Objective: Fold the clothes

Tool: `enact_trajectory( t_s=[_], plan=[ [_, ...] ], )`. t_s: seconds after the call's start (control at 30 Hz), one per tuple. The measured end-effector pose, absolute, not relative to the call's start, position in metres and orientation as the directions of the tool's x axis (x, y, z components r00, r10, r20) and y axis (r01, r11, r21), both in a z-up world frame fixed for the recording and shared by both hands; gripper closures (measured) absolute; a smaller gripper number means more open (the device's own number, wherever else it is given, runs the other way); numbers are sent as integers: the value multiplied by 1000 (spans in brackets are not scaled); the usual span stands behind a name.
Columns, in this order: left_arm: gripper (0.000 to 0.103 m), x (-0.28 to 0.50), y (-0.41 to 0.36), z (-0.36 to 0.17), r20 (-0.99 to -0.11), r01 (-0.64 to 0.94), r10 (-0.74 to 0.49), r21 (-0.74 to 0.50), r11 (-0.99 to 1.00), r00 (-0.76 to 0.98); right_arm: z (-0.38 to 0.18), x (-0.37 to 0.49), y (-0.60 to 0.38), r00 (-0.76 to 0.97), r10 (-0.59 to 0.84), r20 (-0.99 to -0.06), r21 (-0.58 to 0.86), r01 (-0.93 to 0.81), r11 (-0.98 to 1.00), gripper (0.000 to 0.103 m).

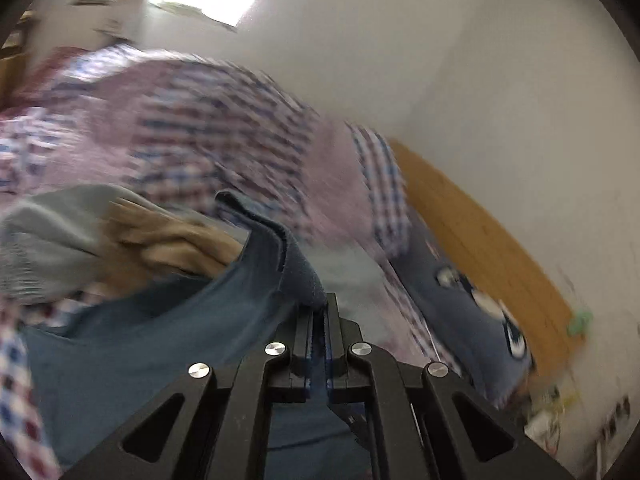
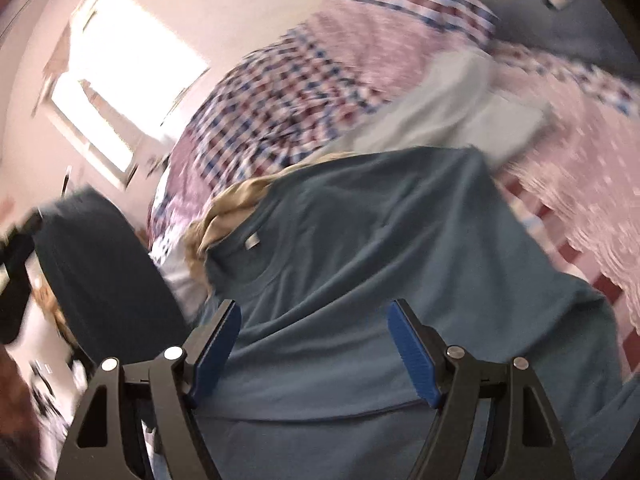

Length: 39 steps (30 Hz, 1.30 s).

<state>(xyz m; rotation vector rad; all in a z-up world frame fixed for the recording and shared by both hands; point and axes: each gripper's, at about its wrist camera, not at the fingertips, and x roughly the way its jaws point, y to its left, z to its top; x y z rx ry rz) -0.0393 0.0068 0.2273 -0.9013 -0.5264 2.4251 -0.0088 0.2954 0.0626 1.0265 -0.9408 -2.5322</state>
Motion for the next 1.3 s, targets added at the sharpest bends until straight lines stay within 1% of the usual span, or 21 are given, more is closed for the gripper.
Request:
enact_trajectory(
  t_s=[0.13, 0.23, 0.3, 0.33, 0.37, 0.43, 0.53, 0.6, 0.63, 0.7, 0.73, 0.8, 0.9, 1.0, 1.07, 1.13, 1.23, 1.3],
  plan=[
    [100, -48, 53, 182, -556, -318, 608, -533, -784, -566, 47, -13, 335, -714, -469, -520, 742, -104, -663, 24],
    [99, -53, 87, 133, -643, -276, 616, -556, -784, -455, 36, -14, 356, -702, -488, -519, 780, -155, -606, 23],
    [86, -57, 104, 101, -704, -245, 610, -560, -792, -365, 33, -13, 366, -703, -480, -525, 785, -181, -592, 23],
    [65, -56, 108, 93, -710, -241, 617, -568, -787, -341, 34, -12, 369, -705, -475, -527, 782, -184, -595, 23],
    [47, -54, 112, 85, -713, -237, 624, -577, -781, -319, 34, -11, 372, -706, -469, -530, 779, -187, -599, 23],
    [35, -45, 113, 81, -689, -253, 656, -606, -754, -307, 35, -10, 377, -709, -459, -535, 772, -189, -607, 23],
    [34, -35, 110, 89, -648, -286, 697, -636, -717, -308, 37, -8, 382, -712, -446, -542, 759, -188, -623, 23],
    [34, -29, 89, 102, -629, -284, 691, -631, -721, -356, 39, -9, 380, -709, -443, -548, 746, -174, -643, 24],
    [34, -26, 73, 106, -629, -270, 672, -620, -737, -391, 40, -10, 379, -708, -442, -551, 739, -167, -653, 24],
    [29, -20, 42, 115, -627, -237, 628, -595, -768, -461, 41, -11, 376, -705, -440, -556, 724, -152, -672, 24],
    [26, -12, 18, 118, -629, -212, 581, -564, -798, -516, 42, -12, 375, -704, -438, -559, 717, -145, -682, 24],
    [25, 2, -19, 118, -630, -171, 511, -520, -837, -585, 43, -13, 373, -701, -435, -565, 702, -130, -700, 24],
    [25, 28, -84, 106, -635, -57, 389, -478, -877, -668, 48, -15, 357, -692, -428, -581, 657, -89, -748, 24],
    [25, 48, -140, 78, -668, 82, 284, -461, -884, -688, 50, -14, 345, -697, -407, -590, 617, -65, -784, 24],
    [25, 57, -165, 59, -682, 147, 265, -484, -863, -682, 52, -14, 337, -701, -392, -595, 589, -49, -807, 24],
    [25, 65, -182, 42, -670, 179, 278, -528, -830, -688, 53, -14, 329, -705, -378, -600, 560, -33, -828, 24],
    [26, 62, -180, 34, -688, 180, 285, -521, -835, -668, 56, -14, 317, -712, -355, -606, 515, -10, -857, 24],
    [26, 59, -175, 41, -681, 157, 263, -489, -858, -684, 58, -14, 309, -718, -341, -607, 486, 4, -874, 24]
  ],
)
